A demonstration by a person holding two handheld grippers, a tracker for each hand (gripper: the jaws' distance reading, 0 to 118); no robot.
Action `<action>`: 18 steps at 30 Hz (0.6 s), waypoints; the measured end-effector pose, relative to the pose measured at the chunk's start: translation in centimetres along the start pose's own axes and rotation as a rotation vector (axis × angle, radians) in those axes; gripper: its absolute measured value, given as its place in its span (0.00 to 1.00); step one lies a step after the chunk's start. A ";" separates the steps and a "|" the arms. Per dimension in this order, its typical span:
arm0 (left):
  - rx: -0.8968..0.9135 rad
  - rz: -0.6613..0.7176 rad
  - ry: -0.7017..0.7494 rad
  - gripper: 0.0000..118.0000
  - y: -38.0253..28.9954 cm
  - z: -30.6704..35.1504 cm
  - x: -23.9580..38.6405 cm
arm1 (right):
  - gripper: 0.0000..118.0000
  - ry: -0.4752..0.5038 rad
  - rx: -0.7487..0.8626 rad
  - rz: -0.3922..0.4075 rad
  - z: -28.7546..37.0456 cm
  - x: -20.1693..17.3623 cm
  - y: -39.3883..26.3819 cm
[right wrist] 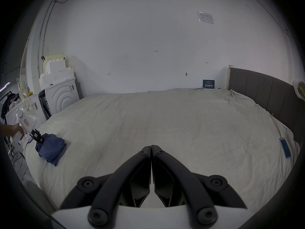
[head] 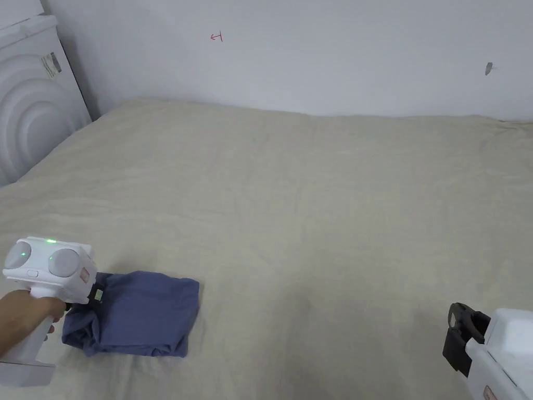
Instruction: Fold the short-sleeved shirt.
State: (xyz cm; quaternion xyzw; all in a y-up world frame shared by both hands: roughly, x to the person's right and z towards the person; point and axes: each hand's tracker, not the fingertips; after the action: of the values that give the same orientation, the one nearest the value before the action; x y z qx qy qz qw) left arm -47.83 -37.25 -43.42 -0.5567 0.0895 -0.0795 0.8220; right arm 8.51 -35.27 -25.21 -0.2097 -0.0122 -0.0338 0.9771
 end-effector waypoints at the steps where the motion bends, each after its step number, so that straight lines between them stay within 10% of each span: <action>1: 0.007 0.005 0.001 0.21 0.0 0.1 0.0 | 0.00 0.000 0.001 0.000 0.0 0.1 0.0; 6: 0.063 0.063 0.010 0.96 -0.3 1.1 -0.4 | 0.00 0.001 0.015 0.002 0.4 0.4 0.5; 18: 0.430 0.147 -0.032 0.99 -0.6 10.0 0.0 | 0.00 0.010 0.110 0.022 3.2 1.0 3.3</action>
State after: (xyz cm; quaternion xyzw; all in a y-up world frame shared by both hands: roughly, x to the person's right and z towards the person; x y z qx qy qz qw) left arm -45.46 -28.48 -39.24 -0.3619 0.0977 -0.0277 0.9267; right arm 9.71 -30.99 -23.62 -0.1558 -0.0066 -0.0233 0.9875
